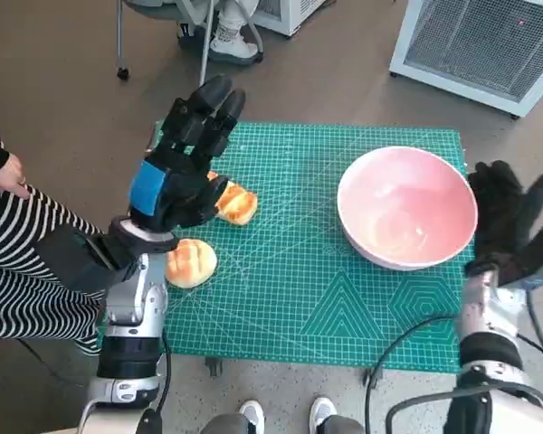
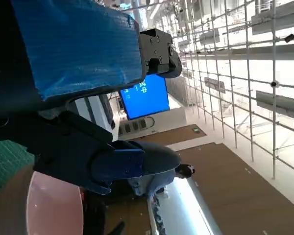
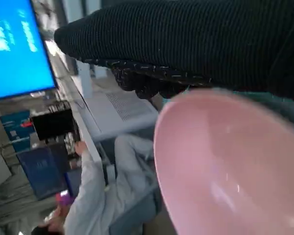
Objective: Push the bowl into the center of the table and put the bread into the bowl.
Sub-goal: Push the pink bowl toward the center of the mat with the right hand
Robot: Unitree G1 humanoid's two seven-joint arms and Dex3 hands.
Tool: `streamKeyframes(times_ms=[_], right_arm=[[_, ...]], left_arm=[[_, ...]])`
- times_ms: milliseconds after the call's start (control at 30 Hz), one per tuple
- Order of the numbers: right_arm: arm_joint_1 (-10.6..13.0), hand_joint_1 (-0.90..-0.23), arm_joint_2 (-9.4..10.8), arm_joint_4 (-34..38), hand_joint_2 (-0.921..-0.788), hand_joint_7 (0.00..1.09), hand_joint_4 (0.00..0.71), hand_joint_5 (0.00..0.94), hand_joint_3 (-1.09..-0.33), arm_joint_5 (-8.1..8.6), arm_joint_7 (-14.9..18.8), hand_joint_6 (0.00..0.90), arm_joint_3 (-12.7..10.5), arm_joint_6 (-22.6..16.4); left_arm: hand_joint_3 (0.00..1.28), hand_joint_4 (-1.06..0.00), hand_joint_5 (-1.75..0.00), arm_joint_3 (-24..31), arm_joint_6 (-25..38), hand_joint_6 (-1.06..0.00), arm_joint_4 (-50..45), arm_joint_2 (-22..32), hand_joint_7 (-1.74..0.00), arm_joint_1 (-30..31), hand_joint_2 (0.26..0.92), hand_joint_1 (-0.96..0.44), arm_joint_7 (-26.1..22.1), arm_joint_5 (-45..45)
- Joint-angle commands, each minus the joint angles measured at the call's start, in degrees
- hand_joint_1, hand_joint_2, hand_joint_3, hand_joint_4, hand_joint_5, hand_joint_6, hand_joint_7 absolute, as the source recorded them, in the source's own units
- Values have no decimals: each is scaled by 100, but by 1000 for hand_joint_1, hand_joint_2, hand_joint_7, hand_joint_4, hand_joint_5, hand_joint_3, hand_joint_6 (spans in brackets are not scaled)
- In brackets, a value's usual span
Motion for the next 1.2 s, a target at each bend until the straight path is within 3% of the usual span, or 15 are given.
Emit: streamKeyframes(times_ms=[33, 300, 900, 1200], right_arm=[[-116, -646, 259, 146, -921, 326, 112, 3, -882, 77, 43, 105, -29, 253], [-359, -649, 549, 189, -921, 312, 120, 6, -881, 44, 64, 120, 1, 502], [-638, -647, 987, 187, -921, 285, 120, 1, -901, 101, 215, 144, -38, 638], [-699, -656, 982, 133, -921, 269, 112, 0, -880, 72, 312, 149, 6, 586]], left_arm=[[450, -131, -50, 54, -82, 1, -23, 45, -492, 94, 921, -678, -48, -59], [458, -139, -43, 103, -127, -1, -96, 73, -483, 221, 921, -678, -32, -29], [461, -143, -28, 197, -89, -13, -190, 90, -460, 434, 921, -682, 120, -33], [458, -147, -20, 179, -103, -24, -212, 60, -438, 477, 921, -690, 202, -15]])
